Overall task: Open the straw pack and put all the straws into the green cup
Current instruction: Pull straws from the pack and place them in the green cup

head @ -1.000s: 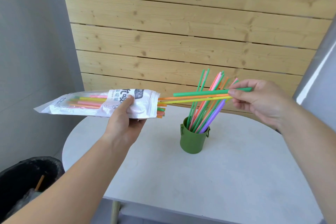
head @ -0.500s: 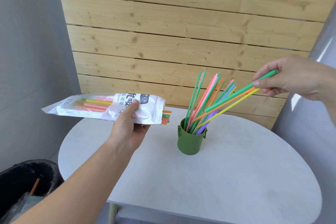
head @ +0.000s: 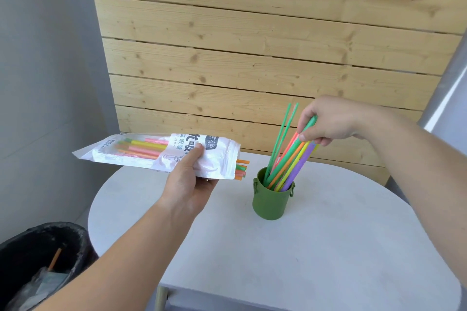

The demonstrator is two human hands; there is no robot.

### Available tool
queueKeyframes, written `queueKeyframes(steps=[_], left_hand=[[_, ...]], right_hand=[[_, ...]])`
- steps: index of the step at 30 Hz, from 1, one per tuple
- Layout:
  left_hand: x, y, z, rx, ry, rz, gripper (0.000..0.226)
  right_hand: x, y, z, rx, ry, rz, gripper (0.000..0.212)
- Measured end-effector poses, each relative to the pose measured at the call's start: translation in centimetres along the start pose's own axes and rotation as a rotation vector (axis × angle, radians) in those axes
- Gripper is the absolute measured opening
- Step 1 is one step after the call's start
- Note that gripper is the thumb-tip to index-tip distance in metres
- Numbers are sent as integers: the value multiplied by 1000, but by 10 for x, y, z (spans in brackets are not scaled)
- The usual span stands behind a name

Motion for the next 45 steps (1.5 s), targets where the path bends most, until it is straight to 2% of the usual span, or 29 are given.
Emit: queueKeyframes(steps=[3,7,14,19,23,26,29,32,34,36,39,41,43,45], left_hand=[[-1,1,-1,-3,-1,3,26],[-2,1,0,-10,2,3,29],[-2,2,-1,-23,1,2,30],[0,0,0,-17,9,1,25],[-1,1,0,-15,10,15,30],[-1,1,0,-10,15,18,31],[-1,1,1,-4,11,15,31],[-1,0,2,-1,-1,10,31],[-2,-2,3,9,-5,8,31],[-3,-4,5,17,6,9,29],[-1,-7,8,36,50,25,25],[1,-10,11,42,100,62,33],[3,-11,15,66,178,116,40],[5,-13,19,107,254,166,41]], right_hand=[[10,14,6,-15,-111,-22,15],[14,25,10,-208,-171,-4,35],[11,27,25,-292,-209,-14,30],[12,24,27,-297,-160,-39,40],[10,20,25,-416,-126,-30,46],[7,14,26,-514,-155,-29,45],[6,7,29,-629,-154,-28,34],[9,-5,35,-824,-89,-70,22],[16,-17,44,-903,-22,-102,23],[27,-27,58,-775,163,-57,35],[49,-38,91,-370,713,139,47],[61,-43,116,-141,954,270,50],[70,-45,135,-27,1076,342,50],[76,-44,143,-13,1154,388,45]])
Point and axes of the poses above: each hand's wrist, its own y-axis towards the middle knuckle, its own z-axis out of the palm, x = y × z, the point moved 1 cm from there along y, towards the middle knuckle, and after that the axes turned 10 degrees about -y, right-handed, at the moved point
